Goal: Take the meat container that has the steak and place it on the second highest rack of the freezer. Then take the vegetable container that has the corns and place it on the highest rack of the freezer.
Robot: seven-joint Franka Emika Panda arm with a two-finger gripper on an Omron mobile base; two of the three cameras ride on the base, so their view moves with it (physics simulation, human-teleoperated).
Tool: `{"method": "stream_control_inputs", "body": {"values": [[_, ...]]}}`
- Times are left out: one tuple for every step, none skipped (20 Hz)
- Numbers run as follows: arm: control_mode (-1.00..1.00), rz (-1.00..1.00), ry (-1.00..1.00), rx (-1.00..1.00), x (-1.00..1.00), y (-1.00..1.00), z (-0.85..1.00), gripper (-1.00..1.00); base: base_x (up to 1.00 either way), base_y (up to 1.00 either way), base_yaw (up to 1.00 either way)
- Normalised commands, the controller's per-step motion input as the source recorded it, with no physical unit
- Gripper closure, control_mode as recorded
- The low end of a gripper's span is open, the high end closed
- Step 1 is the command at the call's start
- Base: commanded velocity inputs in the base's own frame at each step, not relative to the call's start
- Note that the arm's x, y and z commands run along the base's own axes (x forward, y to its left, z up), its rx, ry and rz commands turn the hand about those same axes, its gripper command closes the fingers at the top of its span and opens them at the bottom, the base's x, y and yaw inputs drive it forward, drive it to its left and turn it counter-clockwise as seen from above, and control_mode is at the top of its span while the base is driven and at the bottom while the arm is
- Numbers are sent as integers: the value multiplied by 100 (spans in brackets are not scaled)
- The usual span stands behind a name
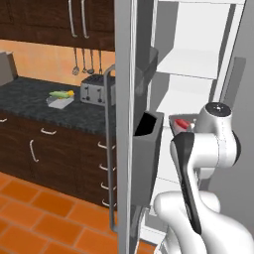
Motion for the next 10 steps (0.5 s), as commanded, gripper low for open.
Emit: {"method": "stream_control_inputs", "body": {"values": [[100,0,0,0,0,0,0,100,56,0,0],[100,0,0,0,0,0,0,100,64,0,0],[100,0,0,0,0,0,0,100,61,0,0],[100,0,0,0,0,0,0,100,64,0,0],[100,0,0,0,0,0,0,100,66,0,-1],[100,0,0,0,0,0,0,100,64,0,-3],[100,0,0,0,0,0,0,100,59,0,-5],[100,0,0,0,0,0,0,100,49,3,-9],[100,0,0,0,0,0,0,100,45,14,-11],[100,0,0,0,0,0,0,100,43,14,-11]]}}
